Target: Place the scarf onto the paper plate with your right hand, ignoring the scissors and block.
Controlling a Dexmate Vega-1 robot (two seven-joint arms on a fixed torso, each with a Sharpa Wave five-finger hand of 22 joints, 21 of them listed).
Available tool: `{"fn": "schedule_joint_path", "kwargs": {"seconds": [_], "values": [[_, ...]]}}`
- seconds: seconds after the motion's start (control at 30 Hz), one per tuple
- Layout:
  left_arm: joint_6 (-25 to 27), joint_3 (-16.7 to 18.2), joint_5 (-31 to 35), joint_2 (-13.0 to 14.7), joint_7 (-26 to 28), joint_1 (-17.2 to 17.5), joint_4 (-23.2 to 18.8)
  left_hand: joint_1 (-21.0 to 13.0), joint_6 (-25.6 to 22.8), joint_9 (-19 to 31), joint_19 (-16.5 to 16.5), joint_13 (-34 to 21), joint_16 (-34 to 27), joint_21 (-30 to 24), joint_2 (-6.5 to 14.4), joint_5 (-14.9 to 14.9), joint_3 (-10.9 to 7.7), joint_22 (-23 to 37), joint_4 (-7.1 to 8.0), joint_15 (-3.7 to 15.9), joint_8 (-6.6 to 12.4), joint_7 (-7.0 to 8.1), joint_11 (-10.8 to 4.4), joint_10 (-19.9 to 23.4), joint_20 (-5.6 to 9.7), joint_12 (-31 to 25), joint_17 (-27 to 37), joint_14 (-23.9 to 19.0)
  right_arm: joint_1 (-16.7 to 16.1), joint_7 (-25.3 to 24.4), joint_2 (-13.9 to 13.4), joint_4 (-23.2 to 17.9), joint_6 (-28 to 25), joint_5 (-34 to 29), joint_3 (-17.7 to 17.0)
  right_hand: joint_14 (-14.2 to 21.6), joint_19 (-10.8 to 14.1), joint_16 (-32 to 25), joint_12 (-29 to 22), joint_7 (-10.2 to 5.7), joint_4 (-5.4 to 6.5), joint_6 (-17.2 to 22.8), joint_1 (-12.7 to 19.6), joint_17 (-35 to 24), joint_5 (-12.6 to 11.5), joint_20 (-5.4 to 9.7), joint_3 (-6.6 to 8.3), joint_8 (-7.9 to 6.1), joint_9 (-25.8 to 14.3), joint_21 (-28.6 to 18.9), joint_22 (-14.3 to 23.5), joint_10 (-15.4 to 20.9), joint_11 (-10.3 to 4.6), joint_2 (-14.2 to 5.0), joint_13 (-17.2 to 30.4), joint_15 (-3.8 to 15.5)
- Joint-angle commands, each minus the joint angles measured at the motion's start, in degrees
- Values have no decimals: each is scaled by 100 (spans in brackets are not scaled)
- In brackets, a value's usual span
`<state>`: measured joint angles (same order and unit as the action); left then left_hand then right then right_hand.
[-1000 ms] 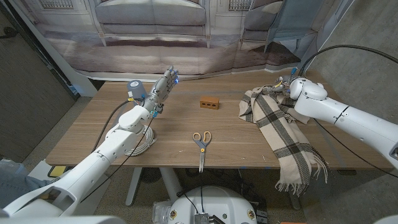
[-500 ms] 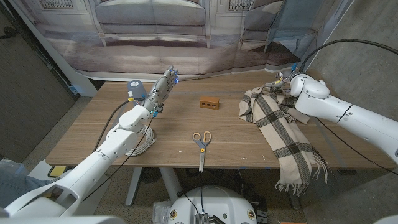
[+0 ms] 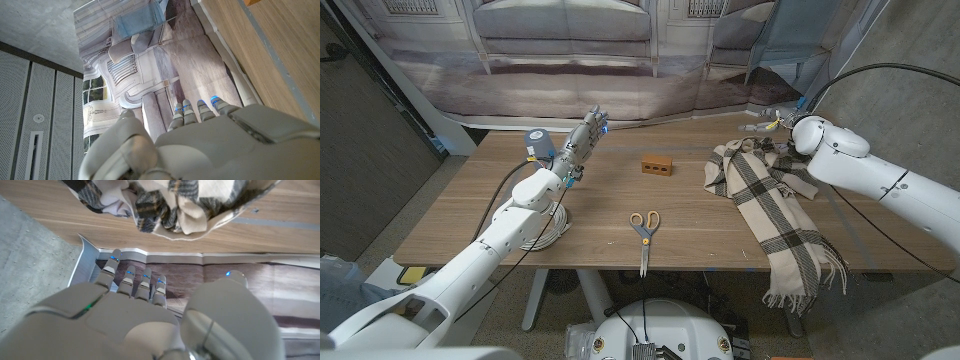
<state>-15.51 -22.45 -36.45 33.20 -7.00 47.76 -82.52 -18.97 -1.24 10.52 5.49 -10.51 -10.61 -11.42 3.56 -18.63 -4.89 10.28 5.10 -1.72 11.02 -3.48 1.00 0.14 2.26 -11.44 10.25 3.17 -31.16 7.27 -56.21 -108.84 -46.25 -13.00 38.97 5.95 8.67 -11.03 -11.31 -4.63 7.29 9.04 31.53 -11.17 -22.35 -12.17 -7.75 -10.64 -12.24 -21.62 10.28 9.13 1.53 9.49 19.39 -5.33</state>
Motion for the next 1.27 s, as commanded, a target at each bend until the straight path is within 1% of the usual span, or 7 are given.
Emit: {"fn": "schedule_joint_path", "kwargs": {"seconds": [0.03, 0.37, 0.67, 0.87, 1.07, 1.27], "values": [[160, -9, 54, 87, 67, -8, -161, -82, -21, 14, 44, -25, -10, 2, 16, 18, 9, 5, -1, -18, 23, -10, -12, -10, -11, -10, 18, 44, -606, -549, -86, -132, 819, 612, -722, 58, 103, -27, -56, -11, -7, -40, 20, -6, -62, -6, -40, -6, -7, -16, 18, -9, -5, -63, -9, 36], [240, -6, 98, 149, 137, 9, -305, -88, -19, 14, 42, -25, -11, 0, 20, 22, 14, 6, -2, -17, 22, -6, -11, -18, -10, -7, 19, 43, -772, -845, -49, -86, 1256, 723, -868, 67, 229, -25, -76, -28, -38, -44, 71, 7, -96, -10, -51, -26, 7, -26, 17, 16, -11, -100, -47, 34], [162, -4, 77, 86, 145, 37, -247, -95, -16, 14, 48, -25, -9, 1, 24, 27, 21, 6, -3, -21, 20, -5, -16, -16, -14, -8, 19, 49, -830, -948, -32, 5, 1678, 729, -922, 59, 307, -18, -86, -51, -57, -41, 109, 14, -122, -14, -58, -39, 17, -24, 14, 27, -18, -128, -77, 54], [164, 0, 69, 100, 133, 51, -240, -99, -18, 14, 51, -25, -9, 1, 26, 31, 25, 7, -4, -16, 21, -8, -9, -15, -16, -8, 19, 50, -823, -978, 16, 39, 1762, 674, -911, 57, 340, -16, -97, -57, -64, -27, 123, 16, -134, -16, -64, -50, 22, -19, 12, 45, -24, -142, -93, 62], [163, 26, 43, 129, 121, 83, -246, -102, -18, 14, 57, -25, -9, 3, 27, 34, 29, 7, -4, -19, 21, -6, -6, -20, -16, -6, 19, 50, -779, -949, 60, 33, 1706, 584, -858, 73, 378, -22, -107, -62, -71, -12, 142, 17, -152, -18, -67, -61, 28, -11, 9, 63, -30, -168, -113, 94], [24, 55, 65, 132, 51, 43, -182, -106, -22, 14, 59, -25, -11, 2, 30, 37, 34, 7, -4, -16, 23, -4, -16, -17, -19, -8, 19, 46, -785, -963, 103, -13, 1628, 539, -849, 90, 416, -28, -120, -71, -76, -12, 165, 18, -173, -18, -63, -65, 33, -1, 8, 88, -32, -208, -134, 109]]}}
